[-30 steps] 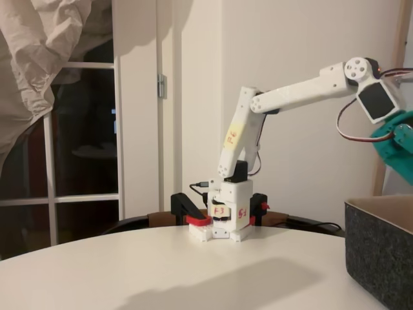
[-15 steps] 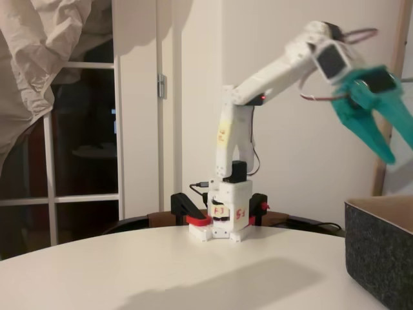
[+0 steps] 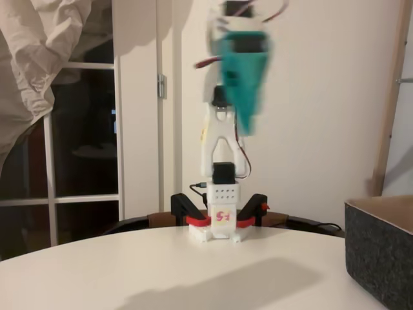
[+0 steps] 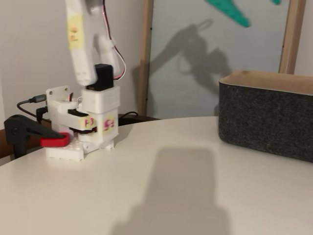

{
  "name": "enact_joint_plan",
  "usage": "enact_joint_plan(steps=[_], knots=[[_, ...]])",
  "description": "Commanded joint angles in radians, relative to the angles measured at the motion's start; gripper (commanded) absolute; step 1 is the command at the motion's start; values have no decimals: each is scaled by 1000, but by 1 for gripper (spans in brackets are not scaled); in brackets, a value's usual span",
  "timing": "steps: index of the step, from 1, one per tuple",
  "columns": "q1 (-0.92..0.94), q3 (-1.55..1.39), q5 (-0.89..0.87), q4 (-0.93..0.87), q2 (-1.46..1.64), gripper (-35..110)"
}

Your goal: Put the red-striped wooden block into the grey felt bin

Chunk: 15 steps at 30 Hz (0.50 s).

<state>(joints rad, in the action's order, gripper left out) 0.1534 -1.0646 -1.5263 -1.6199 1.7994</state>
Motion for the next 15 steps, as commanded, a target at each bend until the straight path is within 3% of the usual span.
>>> enact_joint_plan(steps=[1, 7, 15], knots=[[178, -15, -51, -6, 54, 15], [354, -117, -49, -6, 60, 9], [434, -232, -46, 54, 152, 4]])
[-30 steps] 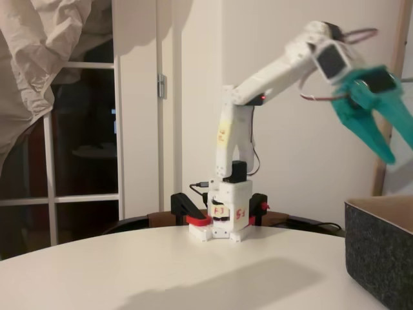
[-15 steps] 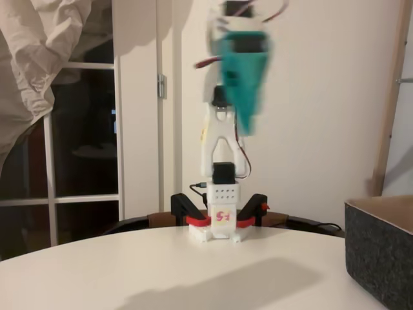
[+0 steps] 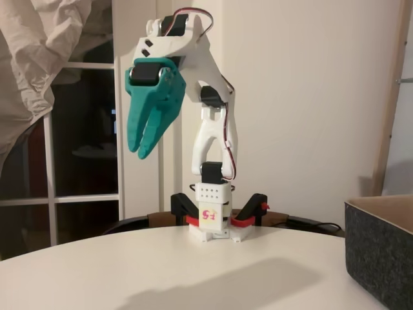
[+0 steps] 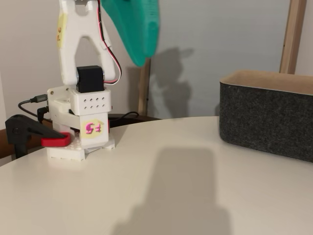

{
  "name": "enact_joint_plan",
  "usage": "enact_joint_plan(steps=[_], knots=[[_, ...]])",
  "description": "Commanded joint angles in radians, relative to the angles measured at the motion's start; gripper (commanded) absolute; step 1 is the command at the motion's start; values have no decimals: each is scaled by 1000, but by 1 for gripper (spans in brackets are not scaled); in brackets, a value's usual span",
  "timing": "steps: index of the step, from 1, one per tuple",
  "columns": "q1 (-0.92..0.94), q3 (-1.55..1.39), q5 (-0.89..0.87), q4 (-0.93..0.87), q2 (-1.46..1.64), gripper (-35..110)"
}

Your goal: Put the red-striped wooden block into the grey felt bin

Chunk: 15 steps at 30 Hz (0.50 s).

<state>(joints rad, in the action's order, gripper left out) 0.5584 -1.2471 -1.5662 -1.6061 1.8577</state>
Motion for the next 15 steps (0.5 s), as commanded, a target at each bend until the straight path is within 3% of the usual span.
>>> enact_joint_plan(steps=[1, 8, 15], knots=[[32, -78, -2, 71, 123, 4], [48, -350, 31, 256, 379, 3], [67, -683, 63, 304, 675, 3]])
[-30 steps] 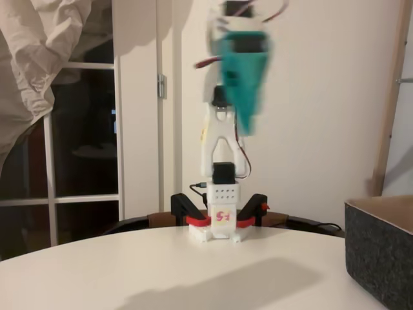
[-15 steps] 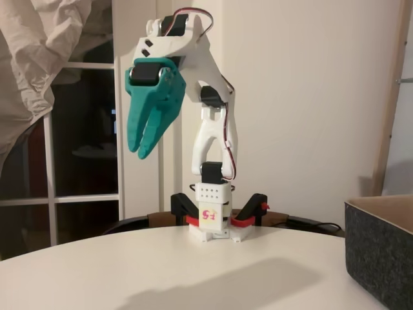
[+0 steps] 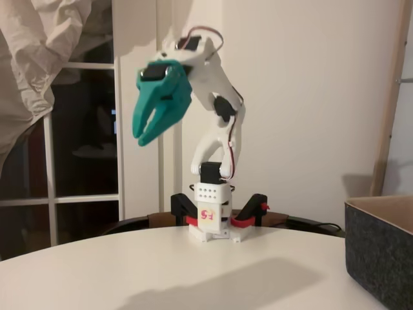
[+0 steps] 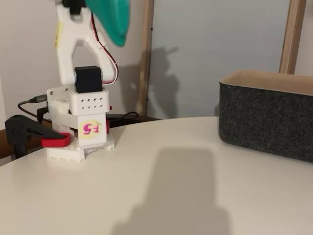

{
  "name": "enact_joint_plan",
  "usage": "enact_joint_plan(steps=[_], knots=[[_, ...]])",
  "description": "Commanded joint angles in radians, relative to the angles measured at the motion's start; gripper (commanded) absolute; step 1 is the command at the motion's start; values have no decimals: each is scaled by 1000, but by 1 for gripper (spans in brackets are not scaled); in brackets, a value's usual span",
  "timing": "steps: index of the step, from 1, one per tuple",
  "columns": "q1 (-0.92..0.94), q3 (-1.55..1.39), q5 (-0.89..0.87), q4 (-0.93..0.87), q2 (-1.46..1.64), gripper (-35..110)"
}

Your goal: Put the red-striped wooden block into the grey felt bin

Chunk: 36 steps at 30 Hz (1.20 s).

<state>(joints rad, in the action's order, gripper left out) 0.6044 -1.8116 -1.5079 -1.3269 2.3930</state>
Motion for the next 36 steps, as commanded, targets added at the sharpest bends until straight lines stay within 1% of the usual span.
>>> enact_joint_plan(steps=[1, 8, 17, 24, 36], knots=[[28, -170, 8, 31, 181, 3], [103, -529, 37, 48, 442, 4], [199, -857, -41, 48, 712, 1], [195, -1015, -29, 49, 850, 1], [175, -1152, -31, 49, 968, 0]])
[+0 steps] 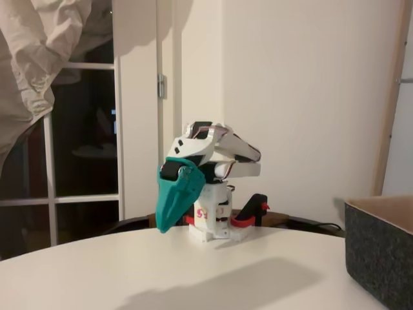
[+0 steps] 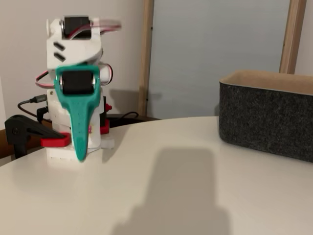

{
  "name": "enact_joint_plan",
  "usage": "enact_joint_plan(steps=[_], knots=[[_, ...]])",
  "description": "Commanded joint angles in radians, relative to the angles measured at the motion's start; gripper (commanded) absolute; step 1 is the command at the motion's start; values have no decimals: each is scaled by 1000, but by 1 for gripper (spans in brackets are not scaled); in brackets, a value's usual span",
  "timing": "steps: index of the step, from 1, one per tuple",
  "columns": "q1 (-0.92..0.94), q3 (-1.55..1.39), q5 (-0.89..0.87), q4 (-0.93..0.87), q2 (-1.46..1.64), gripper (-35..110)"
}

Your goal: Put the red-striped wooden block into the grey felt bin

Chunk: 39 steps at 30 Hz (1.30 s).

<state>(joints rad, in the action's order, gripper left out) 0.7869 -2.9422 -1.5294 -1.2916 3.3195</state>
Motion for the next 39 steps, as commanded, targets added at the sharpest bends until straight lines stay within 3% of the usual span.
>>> enact_joint_plan(steps=[1, 39], knots=[[-11, -31, -9, 14, 46, 0], [-20, -161, -25, 80, 64, 0]])
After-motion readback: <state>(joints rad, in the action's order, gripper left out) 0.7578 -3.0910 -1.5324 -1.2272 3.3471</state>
